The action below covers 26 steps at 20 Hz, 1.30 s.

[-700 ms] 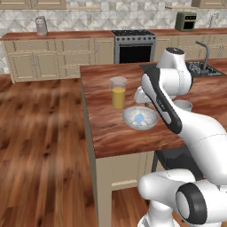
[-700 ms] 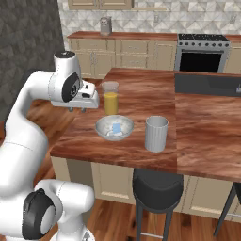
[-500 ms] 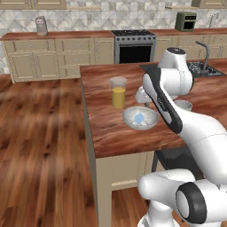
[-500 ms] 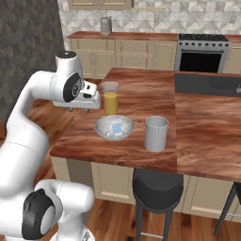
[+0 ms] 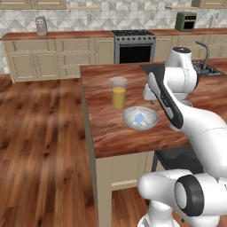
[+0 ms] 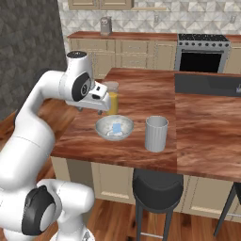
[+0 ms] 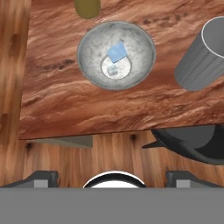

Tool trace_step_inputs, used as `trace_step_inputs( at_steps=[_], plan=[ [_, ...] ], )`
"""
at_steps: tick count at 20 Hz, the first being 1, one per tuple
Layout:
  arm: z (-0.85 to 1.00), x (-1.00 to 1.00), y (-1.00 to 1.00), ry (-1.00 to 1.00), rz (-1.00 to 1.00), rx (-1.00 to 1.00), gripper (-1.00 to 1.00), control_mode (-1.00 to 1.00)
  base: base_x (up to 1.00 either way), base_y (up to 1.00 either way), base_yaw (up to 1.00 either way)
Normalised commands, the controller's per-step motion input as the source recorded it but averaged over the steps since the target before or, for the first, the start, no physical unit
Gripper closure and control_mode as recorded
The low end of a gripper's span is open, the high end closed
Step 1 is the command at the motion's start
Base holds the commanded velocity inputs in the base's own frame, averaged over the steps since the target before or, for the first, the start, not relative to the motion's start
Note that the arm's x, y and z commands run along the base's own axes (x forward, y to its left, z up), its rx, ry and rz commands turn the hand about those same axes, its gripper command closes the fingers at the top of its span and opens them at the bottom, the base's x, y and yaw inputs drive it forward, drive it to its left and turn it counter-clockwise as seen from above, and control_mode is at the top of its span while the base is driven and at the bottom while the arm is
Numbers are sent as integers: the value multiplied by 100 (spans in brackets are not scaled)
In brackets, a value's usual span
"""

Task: There are two ice cubes in the ice bowl. Place both ice cubes in the glass cup.

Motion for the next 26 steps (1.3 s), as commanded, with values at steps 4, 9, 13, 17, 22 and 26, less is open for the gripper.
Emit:
trace_step_inputs(
  at_steps=[4,9,13,17,22,26],
  plan=[
    [0,0,0,0,0,0,-100,-100,0,0,0],
    [0,14,0,0,0,0,-100,-100,0,0,0],
    [0,22,-1,0,0,0,-100,-100,0,0,0],
    [0,36,0,0,0,0,-100,-100,0,0,0],
    [-11,47,-4,5,0,0,-100,-100,0,0,0],
    [-38,67,-8,3,-3,-1,-100,-100,0,0,0]
  ],
)
